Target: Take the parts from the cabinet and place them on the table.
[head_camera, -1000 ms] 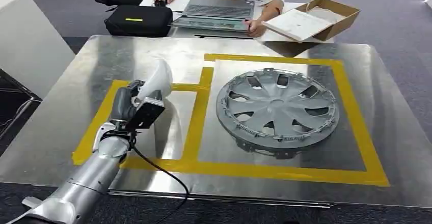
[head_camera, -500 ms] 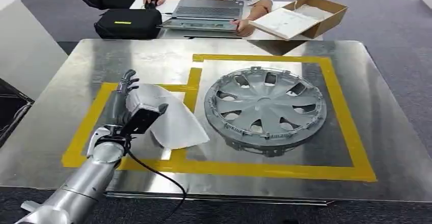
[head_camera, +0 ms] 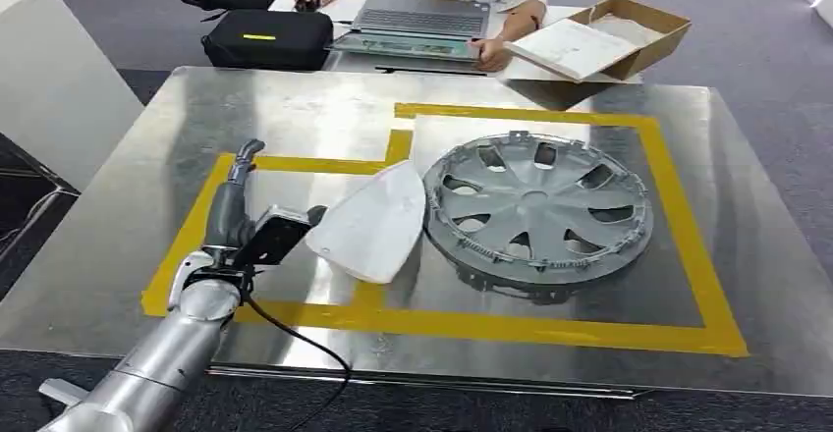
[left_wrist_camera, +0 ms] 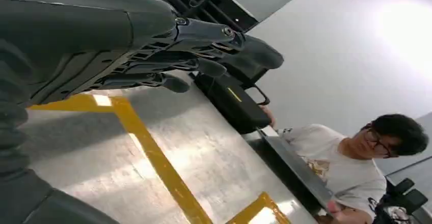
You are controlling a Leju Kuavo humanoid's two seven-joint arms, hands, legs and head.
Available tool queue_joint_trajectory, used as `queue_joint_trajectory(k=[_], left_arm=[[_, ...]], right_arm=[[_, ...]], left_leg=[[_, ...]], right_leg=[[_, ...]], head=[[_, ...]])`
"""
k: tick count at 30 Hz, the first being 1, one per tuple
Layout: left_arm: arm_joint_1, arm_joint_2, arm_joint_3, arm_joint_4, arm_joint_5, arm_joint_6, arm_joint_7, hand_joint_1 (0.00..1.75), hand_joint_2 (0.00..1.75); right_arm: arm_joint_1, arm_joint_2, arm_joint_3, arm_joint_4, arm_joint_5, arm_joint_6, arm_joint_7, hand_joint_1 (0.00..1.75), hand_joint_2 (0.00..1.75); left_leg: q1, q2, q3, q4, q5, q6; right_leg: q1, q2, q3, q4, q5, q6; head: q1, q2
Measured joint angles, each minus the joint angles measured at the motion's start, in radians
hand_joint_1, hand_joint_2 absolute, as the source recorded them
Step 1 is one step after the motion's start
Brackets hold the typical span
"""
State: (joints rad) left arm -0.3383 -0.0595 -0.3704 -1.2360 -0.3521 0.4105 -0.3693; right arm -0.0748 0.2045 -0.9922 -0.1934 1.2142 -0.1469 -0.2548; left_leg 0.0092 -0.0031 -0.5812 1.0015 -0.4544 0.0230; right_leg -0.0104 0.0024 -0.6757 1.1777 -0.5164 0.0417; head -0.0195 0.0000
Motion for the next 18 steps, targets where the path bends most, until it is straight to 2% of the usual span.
queue_joint_trajectory(k=[1, 2, 3, 6, 7, 8, 9, 11, 12, 13, 14, 16, 17, 18], left_arm=[[0.001, 0.001, 0.000, -0.003, -0.003, 0.005, 0.003, 0.00, 1.75], [0.001, 0.000, 0.000, -0.006, -0.006, 0.019, 0.004, 0.00, 1.75], [0.001, 0.001, 0.002, -0.010, -0.007, 0.035, 0.003, 0.00, 1.75], [0.003, -0.005, 0.003, -0.011, -0.004, 0.051, 0.003, 0.00, 1.75], [0.004, -0.006, 0.005, -0.015, -0.002, 0.054, 0.003, 0.00, 1.75], [0.003, -0.006, 0.005, -0.018, -0.002, 0.055, 0.003, 0.00, 1.75], [0.001, -0.006, 0.006, -0.019, -0.002, 0.056, 0.003, 0.00, 0.00], [0.005, -0.006, 0.007, -0.019, 0.009, 0.056, 0.002, 0.00, 0.00], [0.008, -0.006, 0.008, -0.019, 0.026, 0.056, -0.003, 0.00, 0.00], [0.010, -0.006, 0.011, -0.019, 0.051, 0.056, -0.012, 0.00, 0.00], [0.009, -0.006, 0.013, -0.019, 0.071, 0.056, -0.021, 0.00, 0.00], [0.002, -0.007, 0.020, -0.021, 0.098, 0.059, -0.039, 0.00, 0.00], [-0.002, -0.007, 0.023, -0.026, 0.108, 0.066, -0.050, 0.00, 0.00], [-0.009, -0.009, 0.029, -0.030, 0.116, 0.076, -0.064, 0.00, 0.00]], right_arm=[[-0.001, 0.000, 0.000, 0.000, 0.000, 0.000, 0.000, 0.00, 0.00], [-0.003, 0.000, 0.000, 0.000, 0.000, 0.000, 0.000, 0.00, 0.00], [-0.005, 0.000, 0.000, 0.000, 0.000, 0.000, 0.000, 0.00, 0.00], [-0.002, 0.000, 0.000, 0.000, 0.000, -0.001, 0.002, 0.00, 0.00], [-0.002, 0.000, 0.000, 0.000, 0.000, -0.001, 0.002, 0.00, 0.00], [-0.004, 0.000, 0.000, 0.000, 0.000, -0.001, 0.002, 0.00, 0.00], [-0.005, 0.000, 0.000, 0.000, 0.000, -0.002, 0.002, 0.00, 0.00], [-0.006, 0.000, 0.000, 0.000, 0.000, -0.001, 0.002, 0.00, 0.00], [-0.005, 0.000, 0.000, 0.000, 0.000, -0.002, 0.002, 0.00, 0.00], [-0.003, 0.000, 0.000, 0.000, 0.000, -0.002, 0.002, 0.00, 0.00], [-0.003, 0.000, 0.000, 0.000, 0.000, -0.003, 0.002, 0.00, 0.00], [-0.004, 0.000, 0.000, 0.000, 0.001, -0.003, 0.002, 0.00, 0.00], [-0.004, 0.001, 0.000, 0.000, 0.002, -0.003, 0.002, 0.00, 0.00], [-0.007, 0.001, 0.000, 0.000, 0.003, -0.003, 0.002, 0.00, 0.00]], left_leg=[[0.000, -0.001, 0.002, 0.000, -0.002, -0.003], [-0.001, -0.001, 0.002, 0.001, -0.004, -0.007], [-0.008, -0.001, -0.003, 0.007, -0.006, -0.013], [-0.004, -0.001, 0.000, 0.001, 0.000, -0.028], [-0.003, -0.001, -0.003, 0.005, -0.008, -0.035], [-0.002, 0.000, -0.009, 0.025, -0.026, -0.040], [-0.001, 0.000, -0.030, 0.075, -0.059, -0.044], [0.001, 0.000, -0.101, 0.230, -0.133, -0.049], [0.001, 0.000, -0.131, 0.292, -0.154, -0.050], [0.001, 0.000, -0.140, 0.308, -0.146, -0.050], [0.001, 0.000, -0.127, 0.279, -0.114, -0.048], [0.000, 0.000, -0.049, 0.120, -0.021, -0.040], [0.000, 0.000, -0.012, 0.043, 0.009, -0.035], [-0.004, 0.001, 0.003, 0.015, -0.004, -0.034]], right_leg=[[0.000, -0.001, 0.053, -0.102, 0.044, -0.003], [0.000, -0.002, 0.084, -0.163, 0.040, -0.007], [0.002, -0.001, 0.098, -0.178, 0.039, -0.011], [0.007, 0.002, 0.094, -0.172, 0.039, -0.023], [-0.001, 0.001, 0.099, -0.181, 0.046, -0.033], [-0.001, 0.000, 0.100, -0.182, 0.047, -0.036], [-0.001, 0.000, 0.100, -0.182, 0.047, -0.042], [0.000, 0.000, 0.100, -0.182, 0.046, -0.044], [0.000, 0.000, 0.099, -0.182, 0.046, -0.044], [0.000, 0.000, 0.100, -0.182, 0.046, -0.044], [0.000, 0.001, 0.100, -0.181, 0.045, -0.044], [0.000, 0.002, 0.106, -0.181, 0.044, -0.042], [0.000, 0.003, 0.107, -0.181, 0.042, -0.039], [0.010, 0.003, 0.102, -0.174, 0.039, -0.033]], head=[[0.000, 0.000], [0.000, 0.000], [-0.002, 0.000], [-0.002, 0.000], [0.000, 0.000], [-0.004, 0.000], [-0.010, 0.000], [-0.009, 0.000], [-0.010, 0.000], [-0.008, 0.000], [-0.010, 0.000], [-0.010, 0.000], [-0.009, 0.000], [-0.009, 0.000]])
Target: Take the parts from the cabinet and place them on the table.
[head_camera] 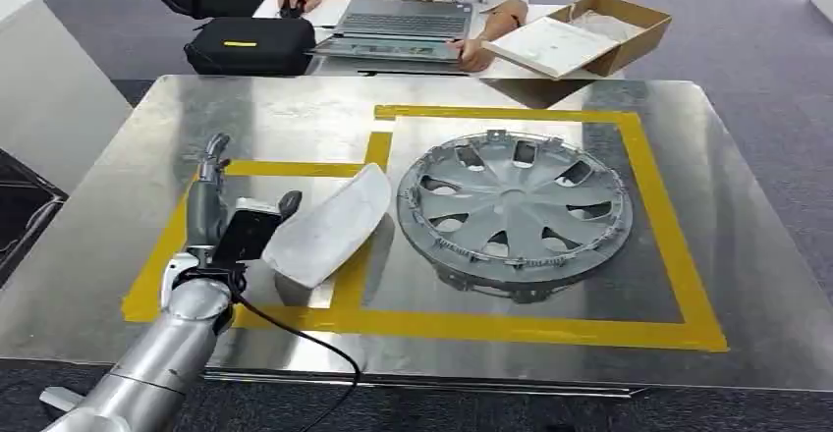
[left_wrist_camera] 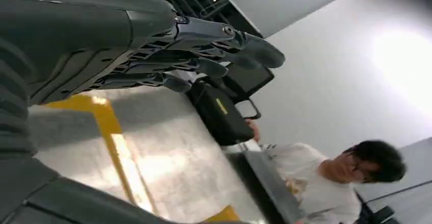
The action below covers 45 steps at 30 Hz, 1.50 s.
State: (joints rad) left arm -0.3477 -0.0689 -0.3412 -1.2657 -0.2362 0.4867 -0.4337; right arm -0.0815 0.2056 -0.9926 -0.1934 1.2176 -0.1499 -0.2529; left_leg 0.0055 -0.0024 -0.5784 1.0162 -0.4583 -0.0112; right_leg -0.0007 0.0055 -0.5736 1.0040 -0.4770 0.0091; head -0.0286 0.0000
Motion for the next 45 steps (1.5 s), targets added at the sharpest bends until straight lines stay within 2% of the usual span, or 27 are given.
queue_joint_trajectory(k=[3, 5, 6, 8, 9, 10, 11, 14, 15, 18, 20, 21, 23, 24, 25, 27, 29, 30, 33, 35, 36, 37, 39, 40, 42, 44, 45], left_arm=[[-0.018, -0.008, 0.009, -0.018, 0.003, 0.056, -0.040, 0.00, 0.00], [-0.036, -0.018, 0.015, -0.027, -0.015, 0.112, -0.061, 0.00, 0.00], [-0.049, -0.029, 0.015, -0.029, -0.029, 0.137, -0.068, 0.00, 0.00], [-0.062, -0.042, 0.015, -0.030, -0.048, 0.161, -0.074, 0.00, 0.00], [-0.063, -0.047, 0.014, -0.030, -0.054, 0.164, -0.074, 0.00, 0.00], [-0.063, -0.051, 0.012, -0.030, -0.062, 0.166, -0.074, 0.00, 0.00], [-0.064, -0.057, 0.009, -0.030, -0.069, 0.169, -0.074, 0.00, 0.00], [-0.071, -0.073, -0.004, -0.030, -0.080, 0.177, -0.073, 0.00, 0.00], [-0.074, -0.076, -0.006, -0.030, -0.081, 0.178, -0.073, 0.00, 0.00], [-0.075, -0.080, -0.011, -0.030, -0.082, 0.178, -0.072, 0.00, 0.00], [-0.077, -0.082, -0.012, -0.030, -0.083, 0.178, -0.072, 0.00, 0.00], [-0.080, -0.081, -0.012, -0.030, -0.083, 0.178, -0.072, 0.00, 0.00], [-0.080, -0.081, -0.013, -0.030, -0.085, 0.178, -0.072, 0.00, 0.00], [-0.078, -0.081, -0.013, -0.030, -0.087, 0.179, -0.071, 0.00, 0.00], [-0.077, -0.081, -0.013, -0.029, -0.089, 0.179, -0.071, 0.00, 0.00], [-0.076, -0.080, -0.020, -0.029, -0.093, 0.181, -0.070, 0.00, 0.00], [-0.078, -0.082, -0.025, -0.029, -0.106, 0.187, -0.070, 0.00, 0.00], [-0.080, -0.082, -0.028, -0.029, -0.112, 0.191, -0.070, 0.00, 0.00], [-0.080, -0.087, -0.041, -0.029, -0.124, 0.196, -0.065, 0.00, 0.00], [-0.082, -0.089, -0.049, -0.026, -0.129, 0.196, -0.063, 0.00, 0.00], [-0.083, -0.092, -0.054, -0.026, -0.130, 0.195, -0.060, 0.00, 0.00], [-0.082, -0.096, -0.057, -0.025, -0.131, 0.195, -0.059, 0.00, 0.00], [-0.082, -0.098, -0.065, -0.022, -0.131, 0.196, -0.059, 0.00, 0.00], [-0.081, -0.098, -0.070, -0.019, -0.131, 0.196, -0.058, 0.00, 0.00], [-0.079, -0.098, -0.072, -0.014, -0.131, 0.196, -0.058, 0.00, 0.00], [-0.081, -0.098, -0.073, -0.012, -0.131, 0.196, -0.058, 0.00, 0.00], [-0.083, -0.099, -0.075, -0.012, -0.131, 0.195, -0.058, 0.00, 0.00]], right_arm=[[0.000, 0.001, 0.000, 0.000, 0.004, 0.000, 0.000, 0.00, 0.00], [-0.001, 0.001, 0.000, 0.000, 0.005, -0.001, 0.000, 0.00, 0.00], [-0.002, 0.002, 0.000, 0.000, 0.005, -0.004, -0.001, 0.00, 0.00], [-0.002, 0.002, 0.000, 0.000, 0.005, -0.007, -0.002, 0.00, 0.00], [-0.001, 0.002, 0.000, 0.000, 0.005, -0.008, -0.002, 0.00, 0.00], [0.000, 0.002, 0.000, 0.000, 0.005, -0.008, -0.002, 0.00, 0.00], [0.001, 0.002, 0.000, 0.000, 0.005, -0.008, -0.002, 0.00, 0.00], [-0.002, 0.002, 0.000, 0.000, 0.004, -0.010, -0.002, 0.00, 0.00], [-0.005, 0.002, 0.000, 0.000, 0.004, -0.010, -0.002, 0.00, 0.00], [-0.002, 0.004, 0.000, 0.000, 0.004, -0.011, -0.003, 0.00, 0.00], [-0.001, 0.006, 0.000, 0.000, 0.003, -0.012, -0.003, 0.00, 0.00], [-0.003, 0.007, 0.000, 0.000, 0.003, -0.012, -0.003, 0.00, 0.00], [-0.003, 0.007, 0.000, 0.000, 0.003, -0.011, -0.003, 0.00, 0.00], [-0.003, 0.007, 0.000, 0.000, 0.003, -0.011, -0.003, 0.00, 0.00], [-0.002, 0.007, 0.000, 0.000, 0.003, -0.011, -0.003, 0.00, 0.00], [-0.001, 0.007, 0.000, 0.000, 0.003, -0.011, -0.002, 0.00, 0.00], [-0.002, 0.008, 0.000, 0.000, 0.002, -0.009, -0.001, 0.00, 0.00], [-0.002, 0.009, 0.000, 0.000, 0.002, -0.007, -0.002, 0.00, 0.00], [-0.003, 0.010, 0.000, 0.000, 0.001, -0.007, -0.002, 0.00, 0.00], [-0.001, 0.010, 0.000, 0.000, 0.000, -0.008, -0.002, 0.00, 0.00], [-0.002, 0.010, 0.000, 0.000, 0.000, -0.009, -0.002, 0.00, 0.00], [-0.001, 0.010, 0.000, 0.000, 0.000, -0.010, -0.002, 0.00, 0.00], [-0.002, 0.010, 0.000, 0.000, 0.000, -0.011, -0.002, 0.00, 0.00], [-0.002, 0.010, 0.000, 0.000, 0.000, -0.012, -0.002, 0.00, 0.00], [-0.001, 0.010, 0.000, 0.000, 0.000, -0.012, -0.001, 0.00, 0.00], [-0.003, 0.010, 0.000, 0.000, 0.000, -0.013, 0.000, 0.00, 0.00], [-0.006, 0.010, 0.000, 0.000, 0.000, -0.014, 0.000, 0.00, 0.00]], left_leg=[[-0.002, -0.002, -0.006, -0.004, -0.005, 0.011], [0.007, -0.001, -0.003, -0.013, 0.003, 0.025], [0.007, -0.001, -0.004, -0.013, 0.004, 0.032], [0.005, -0.001, -0.004, -0.013, 0.003, 0.036], [0.003, 0.000, -0.005, -0.012, 0.003, 0.036], [0.003, 0.000, -0.004, -0.012, 0.004, 0.037], [0.002, 0.000, -0.004, -0.011, 0.004, 0.037], [0.002, -0.001, -0.001, -0.011, 0.003, 0.035], [-0.006, -0.001, -0.004, -0.008, 0.001, 0.029], [-0.004, 0.000, -0.009, -0.007, 0.008, 0.016], [-0.002, -0.001, -0.011, 0.001, -0.006, 0.005], [-0.002, 0.000, -0.026, 0.037, -0.041, 0.000], [0.003, 0.000, -0.081, 0.181, -0.125, -0.008], [0.003, 0.000, -0.109, 0.252, -0.157, -0.011], [0.003, 0.000, -0.122, 0.291, -0.167, -0.012], [0.005, 0.000, -0.083, 0.233, -0.117, -0.011], [0.005, 0.000, 0.013, 0.064, -0.039, -0.004], [0.004, 0.000, 0.041, 0.010, -0.040, 0.000], [-0.003, -0.002, 0.032, -0.001, -0.035, 0.011], [0.001, 0.000, 0.024, -0.010, -0.018, 0.030], [0.004, 0.002, 0.017, -0.012, -0.009, 0.037], [0.004, 0.003, 0.008, -0.012, -0.003, 0.043], [0.001, 0.004, -0.013, -0.011, 0.012, 0.046], [-0.001, 0.005, -0.025, -0.010, 0.020, 0.047], [-0.004, 0.005, -0.045, -0.009, 0.036, 0.046], [-0.007, 0.004, -0.063, -0.009, 0.052, 0.043], [-0.008, 0.003, -0.067, -0.008, 0.060, 0.040]], right_leg=[[-0.003, -0.002, -0.005, -0.005, 0.005, 0.013], [-0.004, -0.002, -0.017, 0.011, -0.011, 0.025], [-0.004, -0.003, -0.039, 0.057, -0.044, 0.029], [-0.005, -0.003, -0.116, 0.225, -0.121, 0.035], [-0.006, -0.003, -0.148, 0.291, -0.141, 0.036], [-0.006, -0.003, -0.160, 0.312, -0.139, 0.037], [-0.006, -0.003, -0.150, 0.289, -0.116, 0.036], [-0.005, -0.003, -0.025, 0.039, 0.009, 0.023], [-0.001, -0.003, 0.000, 0.004, -0.002, 0.021], [0.000, 0.002, -0.003, 0.001, 0.001, 0.014], [-0.008, -0.002, 0.000, -0.010, 0.011, -0.002], [-0.009, -0.002, -0.002, -0.010, 0.014, -0.008], [-0.008, -0.004, -0.006, -0.010, 0.017, -0.012], [-0.008, -0.005, -0.010, -0.009, 0.019, -0.013], [-0.008, -0.005, -0.014, -0.008, 0.021, -0.013], [-0.008, -0.004, -0.020, -0.006, 0.026, -0.009], [-0.008, -0.004, -0.022, -0.003, 0.029, -0.005], [-0.006, -0.004, -0.025, -0.001, 0.031, -0.001], [-0.004, -0.005, -0.041, 0.003, 0.045, 0.020], [-0.004, -0.003, -0.046, 0.000, 0.052, 0.033], [-0.007, -0.003, -0.061, 0.013, 0.026, 0.038], [-0.007, -0.004, -0.078, 0.059, -0.026, 0.043], [-0.009, -0.004, -0.126, 0.220, -0.128, 0.045], [-0.009, -0.004, -0.141, 0.280, -0.152, 0.046], [-0.009, -0.004, -0.103, 0.260, -0.129, 0.042], [-0.007, -0.004, 0.010, 0.104, -0.068, 0.030], [-0.004, -0.004, 0.070, 0.023, -0.063, 0.021]], head=[[0.000, 0.000], [0.000, 0.000], [0.010, 0.000], [0.009, 0.000], [0.011, 0.000], [0.009, 0.000], [0.011, 0.000], [0.010, 0.000], [0.010, 0.000], [0.009, 0.000], [0.010, 0.000], [0.003, 0.000], [0.002, 0.000], [0.001, 0.000], [0.000, 0.000], [0.001, 0.000], [0.000, 0.000], [0.001, 0.000], [0.001, 0.000], [0.001, 0.000], [0.003, 0.000], [0.008, 0.000], [0.007, 0.000], [0.008, 0.000], [0.008, 0.000], [0.007, 0.000], [0.007, 0.000]])
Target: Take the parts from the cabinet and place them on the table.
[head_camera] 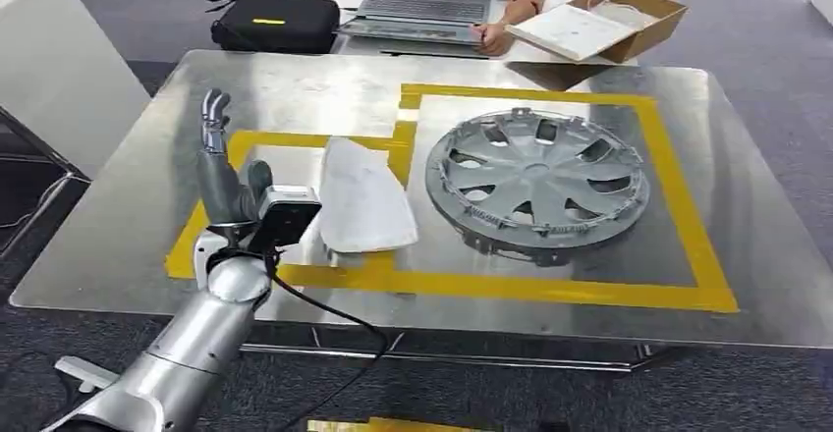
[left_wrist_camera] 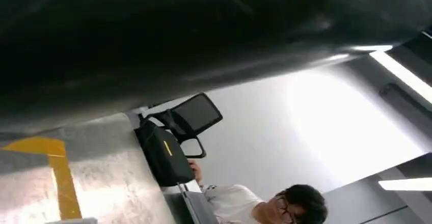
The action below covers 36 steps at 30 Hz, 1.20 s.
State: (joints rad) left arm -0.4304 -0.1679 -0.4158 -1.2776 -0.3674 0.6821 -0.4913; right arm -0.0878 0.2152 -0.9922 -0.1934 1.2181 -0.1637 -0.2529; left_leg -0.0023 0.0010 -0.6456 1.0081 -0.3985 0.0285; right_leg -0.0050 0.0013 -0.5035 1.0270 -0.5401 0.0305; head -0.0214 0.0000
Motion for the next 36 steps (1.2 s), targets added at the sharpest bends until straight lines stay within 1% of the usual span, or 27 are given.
queue_joint_trajectory(k=[1, 3, 5, 6, 7, 9, 10, 11, 12, 14, 15, 16, 18, 20, 21, 22, 24, 25, 26, 27, 29, 30, 31, 32, 34, 35, 36], left_arm=[[-0.002, -0.002, -0.001, 0.000, 0.000, 0.000, 0.000, 0.00, 0.00], [-0.004, -0.003, -0.004, 0.001, -0.002, 0.000, 0.000, 0.00, 0.00], [-0.005, -0.006, -0.007, 0.001, -0.004, 0.000, 0.000, 0.00, 0.00], [-0.005, -0.006, -0.008, 0.002, -0.003, 0.000, 0.000, 0.00, 0.00], [-0.005, -0.005, -0.008, 0.002, -0.004, 0.000, 0.001, 0.00, 0.00], [-0.004, -0.005, -0.010, 0.003, -0.004, 0.000, 0.001, 0.00, 0.00], [-0.003, -0.005, -0.010, 0.004, -0.005, 0.000, 0.001, 0.00, 0.00], [-0.002, -0.005, -0.010, 0.005, -0.005, 0.000, 0.001, 0.00, 0.00], [-0.001, -0.005, -0.010, 0.006, -0.005, 0.000, 0.001, 0.00, 0.00], [-0.003, -0.006, -0.011, 0.007, -0.006, 0.000, 0.001, 0.00, 0.00], [-0.006, -0.007, -0.013, 0.007, -0.007, 0.000, 0.001, 0.00, 0.00], [-0.009, -0.009, -0.013, 0.007, -0.008, 0.000, 0.001, 0.00, 0.00], [-0.011, -0.010, -0.016, 0.007, -0.010, 0.000, 0.001, 0.00, 0.00], [-0.009, -0.010, -0.018, 0.008, -0.009, 0.000, 0.001, 0.00, 0.00], [-0.012, -0.011, -0.019, 0.009, -0.009, 0.000, 0.001, 0.00, 0.00], [-0.011, -0.013, -0.020, 0.009, -0.009, 0.000, 0.001, 0.00, 0.00], [-0.011, -0.014, -0.021, 0.009, -0.009, 0.000, 0.001, 0.00, 0.00], [-0.010, -0.014, -0.021, 0.010, -0.009, 0.000, 0.001, 0.00, 0.00], [-0.009, -0.014, -0.021, 0.011, -0.009, 0.000, 0.001, 0.00, 0.00], [-0.008, -0.014, -0.021, 0.012, -0.009, 0.000, 0.001, 0.00, 0.00], [-0.008, -0.014, -0.021, 0.014, -0.009, -0.001, 0.002, 0.00, 0.00], [-0.009, -0.015, -0.021, 0.014, -0.010, -0.002, 0.003, 0.00, 0.00], [-0.010, -0.015, -0.021, 0.014, -0.010, -0.003, 0.003, 0.00, 0.00], [-0.011, -0.016, -0.022, 0.015, -0.010, -0.003, 0.004, 0.00, 0.00], [-0.009, -0.016, -0.025, 0.018, -0.010, -0.003, 0.005, 0.00, 0.00], [-0.006, -0.015, -0.025, 0.020, -0.010, -0.002, 0.005, 0.00, 0.00], [-0.004, -0.014, -0.026, 0.021, -0.010, 0.001, 0.005, 0.00, 0.00]], right_arm=[[-0.003, 0.000, 0.000, 0.000, 0.001, 0.000, 0.000, 0.00, 0.00], [-0.003, 0.000, 0.000, 0.000, 0.001, 0.000, 0.000, 0.00, 0.00], [0.002, 0.001, 0.000, 0.001, 0.002, 0.001, 0.000, 0.00, 0.00], [0.001, 0.001, 0.000, 0.000, 0.002, 0.002, 0.000, 0.00, 0.00], [0.000, 0.001, 0.000, 0.000, 0.003, 0.002, 0.000, 0.00, 0.00], [0.001, 0.001, 0.000, 0.000, 0.003, 0.002, 0.000, 0.00, 0.00], [0.002, 0.001, 0.000, 0.000, 0.003, 0.002, 0.000, 0.00, 0.00], [0.002, 0.001, 0.000, 0.000, 0.003, 0.002, 0.000, 0.00, 0.00], [0.002, 0.001, 0.000, 0.000, 0.003, 0.002, 0.000, 0.00, 0.00], [0.002, 0.001, 0.000, 0.000, 0.003, 0.002, 0.000, 0.00, 0.00], [0.001, 0.002, 0.000, 0.000, 0.003, 0.002, 0.000, 0.00, 0.00], [0.001, 0.003, 0.000, 0.000, 0.003, 0.002, 0.000, 0.00, 0.00], [0.001, 0.003, 0.000, 0.000, 0.003, 0.002, -0.001, 0.00, 0.00], [0.004, 0.003, 0.000, 0.000, 0.003, 0.002, 0.000, 0.00, 0.00], [0.004, 0.003, 0.000, 0.000, 0.003, 0.002, -0.001, 0.00, 0.00], [0.004, 0.003, 0.000, 0.000, 0.003, 0.002, 0.000, 0.00, 0.00], [0.004, 0.003, 0.000, 0.000, 0.003, 0.002, 0.000, 0.00, 0.00], [0.003, 0.003, 0.000, 0.000, 0.003, 0.002, 0.000, 0.00, 0.00], [0.003, 0.003, 0.000, 0.000, 0.003, 0.002, 0.000, 0.00, 0.00], [0.004, 0.003, 0.000, 0.000, 0.003, 0.002, 0.000, 0.00, 0.00], [0.003, 0.003, 0.000, 0.000, 0.003, 0.002, 0.000, 0.00, 0.00], [0.000, 0.003, 0.000, 0.000, 0.003, 0.002, 0.000, 0.00, 0.00], [-0.002, 0.003, 0.000, 0.000, 0.003, 0.002, 0.000, 0.00, 0.00], [-0.004, 0.003, 0.000, 0.000, 0.003, 0.002, 0.000, 0.00, 0.00], [-0.001, 0.003, 0.000, 0.000, 0.004, 0.002, 0.000, 0.00, 0.00], [0.002, 0.003, 0.000, 0.001, 0.005, 0.003, 0.000, 0.00, 0.00], [0.002, 0.003, 0.000, 0.001, 0.005, 0.003, 0.002, 0.00, 0.00]], left_leg=[[-0.006, 0.000, -0.009, 0.001, 0.005, -0.006], [-0.001, 0.002, -0.012, 0.001, 0.023, -0.017], [-0.001, 0.001, -0.015, -0.001, 0.032, -0.031], [0.002, -0.001, -0.024, 0.013, -0.006, -0.038], [0.005, -0.001, -0.038, 0.061, -0.074, -0.044], [0.009, -0.001, -0.070, 0.205, -0.180, -0.053], [0.009, -0.001, -0.081, 0.273, -0.200, -0.055], [0.009, -0.001, -0.074, 0.295, -0.187, -0.057], [0.009, -0.001, -0.053, 0.286, -0.160, -0.056], [0.010, -0.001, 0.047, 0.161, -0.097, -0.050], [0.009, -0.001, 0.110, 0.078, -0.105, -0.046], [0.006, -0.002, 0.152, 0.006, -0.131, -0.039], [0.002, -0.003, 0.146, -0.006, -0.135, -0.026], [0.004, -0.001, 0.133, -0.014, -0.112, -0.007], [0.007, 0.003, 0.124, -0.015, -0.101, 0.001], [0.007, 0.003, 0.111, -0.015, -0.090, 0.009], [0.006, 0.003, 0.080, -0.014, -0.066, 0.011], [0.005, 0.003, 0.065, -0.013, -0.055, 0.011], [0.005, 0.004, 0.050, -0.012, -0.044, 0.010], [0.005, 0.004, 0.034, -0.011, -0.032, 0.008], [0.005, 0.003, 0.007, -0.011, -0.009, 0.002], [0.005, 0.002, 0.002, -0.009, 0.001, -0.002], [-0.001, 0.002, -0.008, -0.007, 0.007, -0.008], [-0.001, 0.003, -0.011, -0.007, 0.019, -0.012], [0.002, 0.004, -0.018, -0.016, 0.046, -0.023], [0.000, 0.003, -0.026, -0.016, 0.047, -0.028], [0.002, 0.000, -0.034, -0.005, 0.012, -0.036]], right_leg=[[0.005, -0.001, 0.035, -0.047, -0.009, -0.002], [0.008, 0.001, 0.011, -0.048, -0.002, -0.005], [0.002, -0.002, 0.004, -0.056, 0.018, -0.022], [0.001, -0.006, 0.008, -0.057, 0.029, -0.027], [0.001, -0.007, -0.008, -0.057, 0.041, -0.036], [0.003, -0.007, -0.036, -0.055, 0.063, -0.038], [0.003, -0.007, -0.053, -0.051, 0.074, -0.038], [0.003, -0.007, -0.070, -0.048, 0.083, -0.037], [0.002, -0.007, -0.084, -0.044, 0.090, -0.035], [0.003, -0.006, -0.117, -0.031, 0.105, -0.028], [0.003, -0.006, -0.125, -0.024, 0.111, -0.024], [0.009, -0.005, -0.134, -0.016, 0.116, -0.018], [0.006, -0.006, -0.141, -0.019, 0.135, -0.008], [0.006, -0.004, -0.148, -0.024, 0.151, 0.004], [0.002, -0.003, -0.161, -0.007, 0.112, 0.008], [0.002, -0.002, -0.181, 0.041, 0.050, 0.012], [0.000, -0.003, -0.218, 0.197, -0.061, 0.019], [0.000, -0.003, -0.228, 0.259, -0.080, 0.021], [0.000, -0.003, -0.223, 0.287, -0.067, 0.022], [0.000, -0.003, -0.197, 0.275, -0.027, 0.022], [0.000, -0.003, -0.095, 0.152, 0.038, 0.017], [0.000, -0.002, -0.022, 0.054, 0.030, 0.012], [0.004, -0.003, 0.045, -0.041, 0.000, 0.010], [0.003, -0.001, 0.057, -0.076, -0.016, 0.008], [0.008, 0.001, 0.038, -0.063, 0.001, -0.001], [-0.001, -0.003, 0.020, -0.070, 0.017, -0.012], [-0.001, -0.005, 0.022, -0.069, 0.027, -0.022]], head=[[0.000, 0.000], [0.001, 0.000], [0.002, 0.000], [0.001, 0.000], [-0.006, 0.000], [-0.008, 0.000], [-0.010, 0.000], [-0.009, 0.000], [-0.010, 0.000], [-0.009, 0.000], [-0.010, 0.000], [-0.010, 0.000], [-0.009, 0.000], [-0.010, 0.000], [-0.010, 0.000], [-0.004, 0.000], [-0.004, 0.000], [-0.003, 0.000], [-0.003, 0.000], [-0.003, 0.000], [-0.003, 0.000], [-0.003, 0.000], [-0.002, 0.000], [-0.006, 0.000], [-0.005, 0.000], [-0.004, 0.000], [-0.005, 0.000]])
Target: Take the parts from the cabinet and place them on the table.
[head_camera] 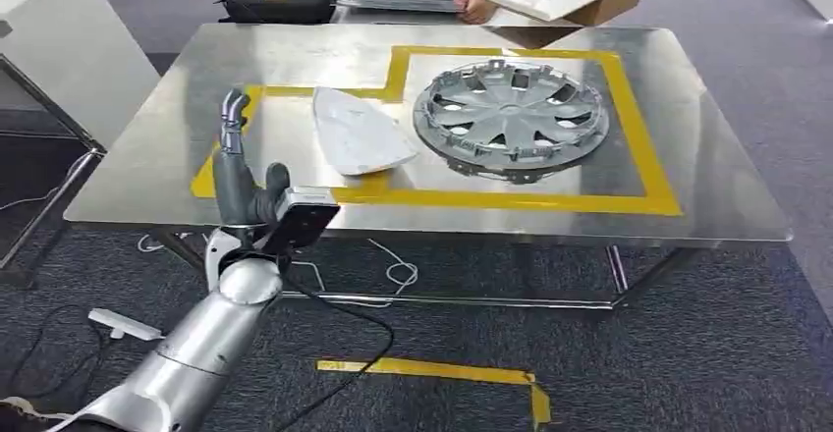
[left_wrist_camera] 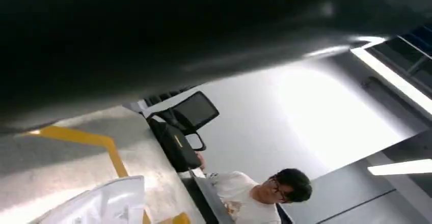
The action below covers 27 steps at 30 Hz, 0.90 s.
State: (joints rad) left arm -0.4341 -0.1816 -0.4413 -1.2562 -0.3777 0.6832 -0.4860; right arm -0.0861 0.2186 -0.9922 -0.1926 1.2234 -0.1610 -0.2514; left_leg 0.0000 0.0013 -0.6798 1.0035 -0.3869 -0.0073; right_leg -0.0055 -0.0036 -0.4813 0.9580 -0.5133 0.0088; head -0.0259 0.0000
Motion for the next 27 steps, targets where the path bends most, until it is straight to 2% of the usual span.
queue_joint_trajectory(k=[1, 2, 3, 4, 5, 6, 7, 8, 9, 10, 11, 13, 14, 15, 16, 17, 18, 19, 20, 21, 22, 23, 24, 25, 26, 27], left_arm=[[0.002, 0.001, 0.000, 0.001, 0.000, 0.000, 0.000, 0.00, 0.00], [0.005, 0.003, 0.000, 0.001, 0.000, 0.003, 0.000, 0.00, 0.00], [0.012, 0.006, 0.000, 0.001, -0.005, 0.007, 0.000, 0.00, 0.00], [0.021, 0.011, 0.002, 0.001, -0.012, 0.010, -0.001, 0.00, 0.00], [0.030, 0.014, 0.004, 0.001, -0.017, 0.013, -0.002, 0.00, 0.00], [0.040, 0.018, 0.006, 0.001, -0.018, 0.015, -0.005, 0.00, 0.00], [0.049, 0.021, 0.007, -0.001, -0.018, 0.016, -0.008, 0.00, 0.00], [0.061, 0.023, 0.008, -0.008, -0.018, 0.017, -0.013, 0.00, 0.00], [0.069, 0.024, 0.011, -0.014, -0.018, 0.017, -0.016, 0.00, 0.00], [0.073, 0.024, 0.013, -0.019, -0.018, 0.017, -0.022, 0.00, 0.00], [0.078, 0.025, 0.016, -0.026, -0.018, 0.017, -0.027, 0.00, 0.00], [0.100, 0.028, 0.027, -0.037, -0.015, 0.017, -0.038, 0.00, 0.00], [0.117, 0.030, 0.035, -0.048, -0.014, 0.018, -0.044, 0.00, 0.00], [0.123, 0.031, 0.039, -0.058, -0.014, 0.018, -0.049, 0.00, 0.00], [0.131, 0.031, 0.042, -0.065, -0.016, 0.017, -0.056, 0.00, 0.00], [0.144, 0.033, 0.048, -0.079, -0.022, 0.017, -0.064, 0.00, 0.00], [0.158, 0.034, 0.055, -0.093, -0.023, 0.017, -0.066, 0.00, 0.00], [0.167, 0.036, 0.059, -0.100, -0.024, 0.017, -0.066, 0.00, 0.00], [0.177, 0.037, 0.062, -0.107, -0.032, 0.017, -0.066, 0.00, 0.00], [0.187, 0.038, 0.064, -0.117, -0.036, 0.017, -0.066, 0.00, 0.00], [0.195, 0.038, 0.066, -0.126, -0.040, 0.017, -0.066, 0.00, 0.00], [0.203, 0.039, 0.067, -0.135, -0.045, 0.017, -0.066, 0.00, 0.00], [0.209, 0.039, 0.068, -0.143, -0.047, 0.017, -0.066, 0.00, 0.00], [0.214, 0.039, 0.071, -0.152, -0.049, 0.017, -0.066, 0.00, 0.00], [0.216, 0.039, 0.074, -0.158, -0.052, 0.017, -0.066, 0.00, 0.00], [0.216, 0.039, 0.074, -0.162, -0.052, 0.017, -0.066, 0.00, 0.00]], right_arm=[[0.000, 0.000, 0.000, 0.000, 0.000, 0.001, 0.000, 0.00, 0.00], [-0.001, 0.000, 0.000, 0.000, 0.001, 0.004, -0.001, 0.00, 0.00], [-0.001, 0.000, 0.000, 0.000, 0.002, 0.005, -0.002, 0.00, 0.00], [0.000, 0.000, 0.000, 0.000, 0.003, 0.006, -0.003, 0.00, 0.00], [0.000, 0.000, 0.000, 0.000, 0.004, 0.008, -0.003, 0.00, 0.00], [0.000, 0.000, 0.000, 0.000, 0.005, 0.011, -0.003, 0.00, 0.00], [0.000, 0.000, 0.000, 0.000, 0.007, 0.015, -0.003, 0.00, 0.00], [-0.001, 0.000, 0.000, 0.000, 0.008, 0.017, -0.003, 0.00, 0.00], [-0.002, 0.000, 0.000, 0.000, 0.009, 0.018, 0.000, 0.00, 0.00], [-0.003, 0.000, 0.000, 0.000, 0.010, 0.022, 0.002, 0.00, 0.00], [-0.005, 0.000, 0.000, 0.000, 0.010, 0.022, 0.003, 0.00, 0.00], [-0.007, 0.000, 0.000, 0.000, 0.010, 0.026, 0.004, 0.00, 0.00], [-0.006, 0.000, 0.000, 0.000, 0.010, 0.027, 0.004, 0.00, 0.00], [-0.006, -0.002, 0.000, 0.000, 0.010, 0.027, 0.003, 0.00, 0.00], [-0.006, -0.002, 0.000, 0.000, 0.009, 0.029, 0.003, 0.00, 0.00], [-0.006, -0.002, 0.000, 0.000, 0.009, 0.030, 0.003, 0.00, 0.00], [-0.007, -0.002, 0.000, 0.000, 0.009, 0.030, 0.003, 0.00, 0.00], [-0.007, -0.002, 0.000, 0.000, 0.009, 0.030, 0.003, 0.00, 0.00], [-0.007, -0.002, 0.000, 0.000, 0.009, 0.030, 0.002, 0.00, 0.00], [-0.007, -0.002, 0.000, 0.000, 0.008, 0.030, 0.001, 0.00, 0.00], [-0.008, -0.003, 0.000, -0.001, 0.006, 0.030, 0.000, 0.00, 0.00], [-0.009, -0.003, 0.000, -0.001, 0.005, 0.029, -0.001, 0.00, 0.00], [-0.011, -0.003, 0.000, -0.001, 0.005, 0.029, -0.001, 0.00, 0.00], [-0.015, -0.003, 0.000, -0.001, 0.003, 0.029, -0.002, 0.00, 0.00], [-0.017, -0.003, 0.000, -0.001, 0.002, 0.029, -0.002, 0.00, 0.00], [-0.017, -0.003, 0.000, -0.001, 0.002, 0.029, -0.003, 0.00, 0.00]], left_leg=[[0.002, 0.000, -0.010, 0.045, -0.060, -0.006], [0.004, 0.000, -0.027, 0.124, -0.127, -0.011], [0.005, 0.000, -0.043, 0.205, -0.176, -0.014], [0.005, 0.000, -0.050, 0.268, -0.196, -0.016], [0.005, 0.000, -0.046, 0.298, -0.184, -0.016], [0.004, 0.000, -0.026, 0.293, -0.147, -0.013], [0.004, 0.000, 0.009, 0.255, -0.107, -0.008], [0.002, -0.001, 0.067, 0.178, -0.082, 0.001], [-0.001, -0.001, 0.127, 0.098, -0.087, 0.011], [-0.007, 0.000, 0.184, 0.010, -0.108, 0.019], [-0.007, 0.000, 0.198, -0.026, -0.126, 0.021], [-0.013, -0.001, 0.187, -0.026, -0.117, 0.026], [-0.006, 0.001, 0.182, -0.044, -0.104, 0.034], [-0.001, 0.004, 0.183, -0.053, -0.101, 0.035], [0.001, 0.003, 0.173, -0.051, -0.093, 0.044], [0.000, 0.003, 0.162, -0.048, -0.088, 0.045], [-0.001, 0.005, 0.151, -0.045, -0.081, 0.045], [-0.001, 0.006, 0.141, -0.042, -0.075, 0.045], [-0.001, 0.008, 0.127, -0.036, -0.067, 0.044], [-0.001, 0.008, 0.113, -0.031, -0.061, 0.043], [-0.001, 0.008, 0.102, -0.025, -0.056, 0.040], [0.000, 0.007, 0.090, -0.019, -0.050, 0.037], [-0.001, 0.006, 0.082, -0.012, -0.047, 0.033], [-0.006, 0.005, 0.073, -0.006, -0.041, 0.026], [-0.006, 0.007, 0.068, -0.006, -0.030, 0.021], [-0.005, 0.007, 0.064, -0.006, -0.021, 0.017]], right_leg=[[0.000, -0.001, -0.013, 0.001, 0.009, -0.011], [0.002, -0.001, -0.026, 0.001, 0.019, -0.014], [0.003, -0.001, -0.039, 0.001, 0.029, -0.016], [0.004, -0.001, -0.052, 0.002, 0.039, -0.017], [0.005, -0.001, -0.065, 0.003, 0.049, -0.017], [0.006, -0.001, -0.082, 0.005, 0.060, -0.016], [0.008, -0.001, -0.097, 0.008, 0.069, -0.014], [0.010, 0.000, -0.110, 0.012, 0.077, -0.012], [0.009, 0.000, -0.116, 0.014, 0.082, -0.010], [0.017, -0.001, -0.125, 0.020, 0.086, -0.005], [0.014, -0.002, -0.132, 0.023, 0.100, 0.004], [0.008, -0.004, -0.141, 0.018, 0.117, 0.011], [0.014, -0.001, -0.146, 0.017, 0.124, 0.016], [0.011, 0.001, -0.161, 0.029, 0.091, 0.022], [0.010, 0.002, -0.181, 0.070, 0.041, 0.027], [0.006, 0.002, -0.203, 0.152, -0.022, 0.032], [0.004, 0.002, -0.225, 0.236, -0.068, 0.035], [0.003, 0.002, -0.235, 0.296, -0.089, 0.038], [0.002, 0.002, -0.233, 0.334, -0.080, 0.040], [0.002, 0.001, -0.209, 0.322, -0.045, 0.041], [0.001, 0.002, -0.173, 0.281, -0.009, 0.040], [0.000, 0.002, -0.112, 0.198, 0.025, 0.038], [-0.001, 0.003, -0.054, 0.111, 0.023, 0.037], [0.004, 0.005, -0.003, 0.042, -0.007, 0.036], [0.004, 0.009, 0.003, 0.018, -0.017, 0.028], [0.005, 0.009, -0.002, 0.018, -0.015, 0.028]], head=[[-0.004, 0.000], [-0.007, 0.000], [-0.005, 0.000], [-0.007, 0.000], [-0.006, 0.000], [-0.007, 0.000], [-0.007, 0.000], [-0.008, 0.000], [-0.007, 0.000], [-0.007, 0.000], [-0.004, 0.000], [-0.006, 0.000], [-0.007, 0.000], [-0.010, 0.000], [-0.004, 0.000], [-0.001, 0.000], [0.000, 0.000], [-0.002, 0.000], [0.000, 0.000], [-0.001, 0.000], [0.000, 0.000], [-0.001, 0.000], [0.000, 0.000], [0.000, 0.000], [-0.004, 0.000], [-0.004, 0.000]])
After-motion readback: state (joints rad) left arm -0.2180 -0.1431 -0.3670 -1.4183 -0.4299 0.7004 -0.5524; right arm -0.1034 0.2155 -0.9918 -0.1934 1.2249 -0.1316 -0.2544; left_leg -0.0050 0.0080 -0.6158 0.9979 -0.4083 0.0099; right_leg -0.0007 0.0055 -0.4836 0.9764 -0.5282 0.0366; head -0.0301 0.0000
